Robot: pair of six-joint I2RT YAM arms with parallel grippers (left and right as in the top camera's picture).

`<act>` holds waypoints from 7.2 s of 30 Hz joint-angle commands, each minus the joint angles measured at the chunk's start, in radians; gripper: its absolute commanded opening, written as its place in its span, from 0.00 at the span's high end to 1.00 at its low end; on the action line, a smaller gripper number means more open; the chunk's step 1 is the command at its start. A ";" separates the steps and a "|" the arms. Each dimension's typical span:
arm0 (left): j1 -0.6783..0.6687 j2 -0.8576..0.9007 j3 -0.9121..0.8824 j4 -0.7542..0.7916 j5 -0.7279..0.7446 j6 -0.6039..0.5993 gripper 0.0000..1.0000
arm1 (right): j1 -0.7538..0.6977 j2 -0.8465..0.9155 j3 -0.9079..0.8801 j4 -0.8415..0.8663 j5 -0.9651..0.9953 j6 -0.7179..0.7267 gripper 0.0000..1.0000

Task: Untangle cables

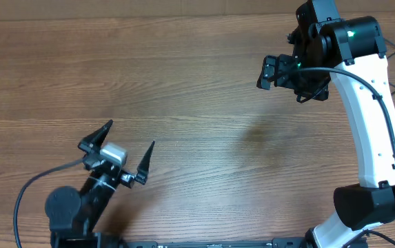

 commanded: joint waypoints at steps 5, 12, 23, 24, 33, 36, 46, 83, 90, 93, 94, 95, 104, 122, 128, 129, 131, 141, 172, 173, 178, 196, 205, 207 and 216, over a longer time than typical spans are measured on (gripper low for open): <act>-0.005 -0.149 -0.158 0.163 -0.110 -0.032 0.01 | 0.003 -0.026 0.021 0.002 -0.006 -0.001 0.00; -0.005 -0.301 -0.345 0.357 -0.168 -0.032 0.01 | 0.003 -0.026 0.021 0.002 -0.006 -0.001 0.00; -0.023 -0.330 -0.415 0.362 -0.340 -0.032 0.00 | 0.003 -0.026 0.021 0.009 -0.006 -0.001 0.00; -0.023 -0.330 -0.415 0.335 -0.372 -0.032 0.00 | 0.003 -0.026 0.021 0.011 -0.006 -0.001 0.00; -0.021 -0.330 -0.415 0.060 -0.481 -0.050 0.00 | 0.003 -0.026 0.021 0.013 -0.006 -0.001 0.00; -0.022 -0.330 -0.415 0.059 -0.482 -0.050 0.00 | 0.003 -0.026 0.021 0.013 -0.006 -0.001 0.00; -0.022 -0.330 -0.415 0.063 -0.481 -0.050 0.01 | 0.003 -0.026 0.021 0.013 -0.006 -0.001 0.00; -0.022 -0.329 -0.415 0.063 -0.482 -0.050 0.00 | 0.003 -0.026 0.021 0.013 -0.006 -0.001 0.00; -0.022 -0.329 -0.415 0.063 -0.482 -0.050 0.00 | 0.003 -0.026 0.021 0.013 -0.006 -0.001 0.00; -0.022 -0.329 -0.415 0.063 -0.482 -0.050 0.00 | 0.003 -0.026 0.021 0.016 -0.005 -0.001 0.00; -0.022 -0.329 -0.415 0.063 -0.482 -0.050 0.00 | 0.003 -0.026 0.021 0.020 -0.006 -0.001 0.00; -0.022 -0.329 -0.415 0.063 -0.482 -0.050 0.00 | 0.003 -0.026 0.021 0.020 -0.006 -0.001 0.00; -0.022 -0.329 -0.415 0.063 -0.482 -0.050 0.00 | 0.003 -0.048 -0.062 0.161 0.062 0.021 0.00; -0.022 -0.329 -0.415 0.063 -0.482 -0.050 0.00 | 0.001 -0.457 -0.844 0.913 0.065 0.052 0.00; -0.022 -0.329 -0.415 0.063 -0.482 -0.050 0.01 | 0.001 -0.633 -1.107 1.195 0.080 0.052 0.00; -0.022 -0.329 -0.415 0.063 -0.482 -0.050 0.00 | 0.001 -0.660 -1.146 1.237 0.082 0.052 0.00; -0.022 -0.329 -0.415 0.063 -0.482 -0.050 0.01 | 0.001 -0.724 -1.228 1.323 0.096 0.052 0.00; -0.022 -0.329 -0.415 0.063 -0.482 -0.050 0.00 | -0.024 -1.051 -1.671 1.860 0.159 0.052 0.00; -0.022 -0.329 -0.415 0.063 -0.482 -0.050 0.01 | -0.105 -1.664 -2.040 1.587 0.311 0.055 0.00; -0.022 -0.329 -0.415 0.063 -0.482 -0.050 0.01 | -0.105 -1.675 -2.040 1.572 0.316 0.050 0.00; -0.022 -0.329 -0.415 0.063 -0.482 -0.050 0.00 | -0.105 -1.698 -2.040 1.575 0.317 0.044 0.00; -0.022 -0.329 -0.415 0.063 -0.482 -0.050 0.01 | -0.105 -1.800 -2.040 1.573 0.209 -0.117 0.00; -0.022 -0.329 -0.415 0.063 -0.482 -0.050 0.01 | -0.105 -1.800 -2.040 1.557 0.130 -0.294 0.00; -0.022 -0.329 -0.415 0.063 -0.482 -0.050 0.00 | -0.105 -1.800 -2.040 1.556 0.131 -0.294 0.00; -0.022 -0.329 -0.415 0.063 -0.481 -0.050 0.00 | -0.105 -1.800 -2.040 1.557 0.139 -0.296 0.00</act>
